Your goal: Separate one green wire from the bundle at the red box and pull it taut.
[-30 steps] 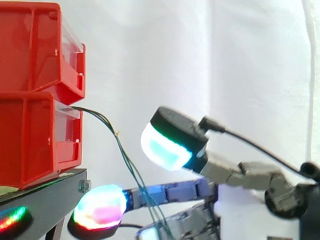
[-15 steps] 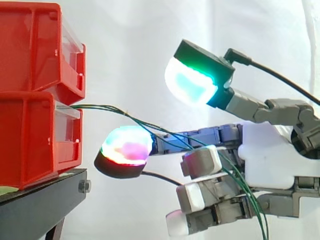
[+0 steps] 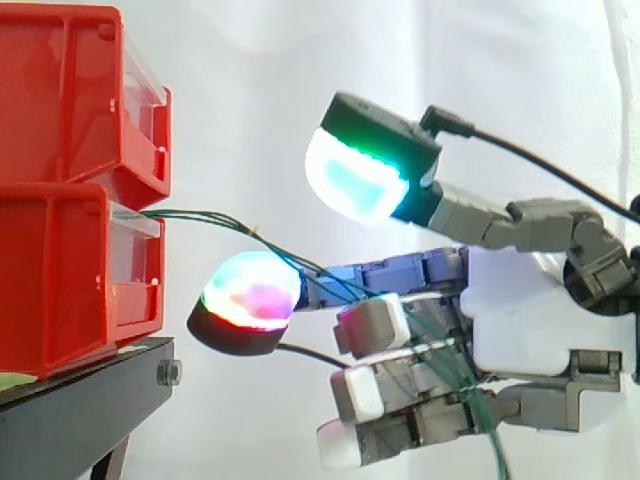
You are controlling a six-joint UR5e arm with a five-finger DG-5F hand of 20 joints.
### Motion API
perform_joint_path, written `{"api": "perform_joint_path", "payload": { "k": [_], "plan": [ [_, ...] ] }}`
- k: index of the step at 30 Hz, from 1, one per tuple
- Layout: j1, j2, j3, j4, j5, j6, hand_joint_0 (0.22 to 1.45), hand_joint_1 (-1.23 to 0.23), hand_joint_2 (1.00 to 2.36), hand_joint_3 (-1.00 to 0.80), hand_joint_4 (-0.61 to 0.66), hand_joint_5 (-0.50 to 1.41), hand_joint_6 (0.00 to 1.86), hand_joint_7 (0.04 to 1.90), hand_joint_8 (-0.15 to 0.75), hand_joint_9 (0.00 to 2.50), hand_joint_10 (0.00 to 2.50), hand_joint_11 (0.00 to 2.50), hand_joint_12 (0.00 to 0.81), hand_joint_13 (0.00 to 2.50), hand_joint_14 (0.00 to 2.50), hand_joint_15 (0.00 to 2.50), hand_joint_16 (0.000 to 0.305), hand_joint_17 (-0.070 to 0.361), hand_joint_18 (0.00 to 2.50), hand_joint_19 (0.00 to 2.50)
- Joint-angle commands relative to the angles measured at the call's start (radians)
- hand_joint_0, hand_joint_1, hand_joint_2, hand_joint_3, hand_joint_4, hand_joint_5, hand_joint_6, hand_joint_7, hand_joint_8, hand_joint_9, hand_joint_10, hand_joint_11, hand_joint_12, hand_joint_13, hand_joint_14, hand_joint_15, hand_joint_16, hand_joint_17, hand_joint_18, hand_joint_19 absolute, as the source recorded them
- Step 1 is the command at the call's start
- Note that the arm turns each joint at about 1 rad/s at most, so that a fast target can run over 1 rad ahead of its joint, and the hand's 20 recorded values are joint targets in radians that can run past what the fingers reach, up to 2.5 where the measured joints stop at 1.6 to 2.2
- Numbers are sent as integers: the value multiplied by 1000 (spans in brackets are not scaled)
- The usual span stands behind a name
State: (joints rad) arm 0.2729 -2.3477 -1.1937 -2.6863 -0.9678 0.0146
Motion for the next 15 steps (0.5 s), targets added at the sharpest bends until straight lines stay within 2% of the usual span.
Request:
{"api": "perform_joint_path", "payload": {
  "k": [1,7,10,15],
  "plan": [
    [0,-22,14,19,-3,1,576,-693,1002,-471,142,-137,503,1072,260,1186,25,1137,365,1137,25,729,49,111,759,515],
    [5,-21,23,3,-3,-8,582,-688,1003,-462,129,-123,502,1168,257,1191,24,1194,362,1135,27,739,49,110,763,517],
    [6,-21,51,-57,-5,-7,584,-686,1003,-459,129,-113,502,1217,260,1204,23,1208,363,1136,28,740,49,109,769,522],
    [5,-21,72,-89,-5,-7,593,-684,1004,-445,109,-102,501,1276,255,1208,23,1211,362,1138,27,745,48,108,774,524]
  ]
}}
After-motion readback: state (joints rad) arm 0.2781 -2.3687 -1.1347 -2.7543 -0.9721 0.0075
